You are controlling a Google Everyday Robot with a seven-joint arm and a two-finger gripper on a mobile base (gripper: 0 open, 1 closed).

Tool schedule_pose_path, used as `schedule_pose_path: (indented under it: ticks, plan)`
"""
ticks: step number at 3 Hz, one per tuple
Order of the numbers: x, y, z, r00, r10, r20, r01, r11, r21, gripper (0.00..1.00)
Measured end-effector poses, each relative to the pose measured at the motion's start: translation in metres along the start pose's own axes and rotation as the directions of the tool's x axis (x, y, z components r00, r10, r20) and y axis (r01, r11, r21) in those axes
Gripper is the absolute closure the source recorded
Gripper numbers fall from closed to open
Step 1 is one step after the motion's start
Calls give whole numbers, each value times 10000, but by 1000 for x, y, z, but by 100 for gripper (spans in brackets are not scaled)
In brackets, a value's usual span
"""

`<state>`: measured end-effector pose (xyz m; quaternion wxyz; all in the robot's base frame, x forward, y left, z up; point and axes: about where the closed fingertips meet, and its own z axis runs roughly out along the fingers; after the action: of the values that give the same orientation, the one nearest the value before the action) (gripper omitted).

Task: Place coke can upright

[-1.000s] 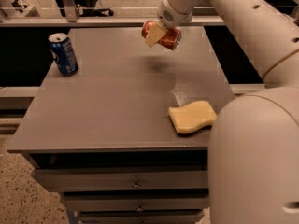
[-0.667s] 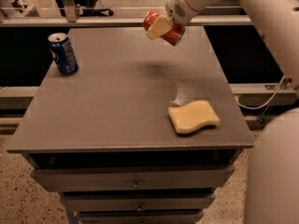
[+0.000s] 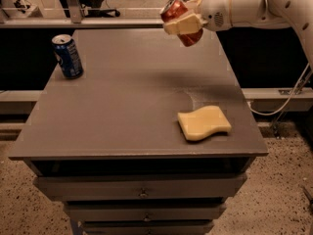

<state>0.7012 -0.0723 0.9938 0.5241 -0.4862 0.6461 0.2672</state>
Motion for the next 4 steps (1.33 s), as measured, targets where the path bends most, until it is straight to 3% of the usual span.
schedule_pose_path:
  ticks: [1,2,3,4]
  plan:
    - [-8,8,-4,9734,-573,2220,718,9957,-582,100]
    - [-6,18,2,9307,-776,3575,1186,9885,-943,100]
    - [10,25,11,9084,-615,4135,1238,9843,-1258,100]
    - [33,28,19,9055,-212,4238,943,9838,-1523,100]
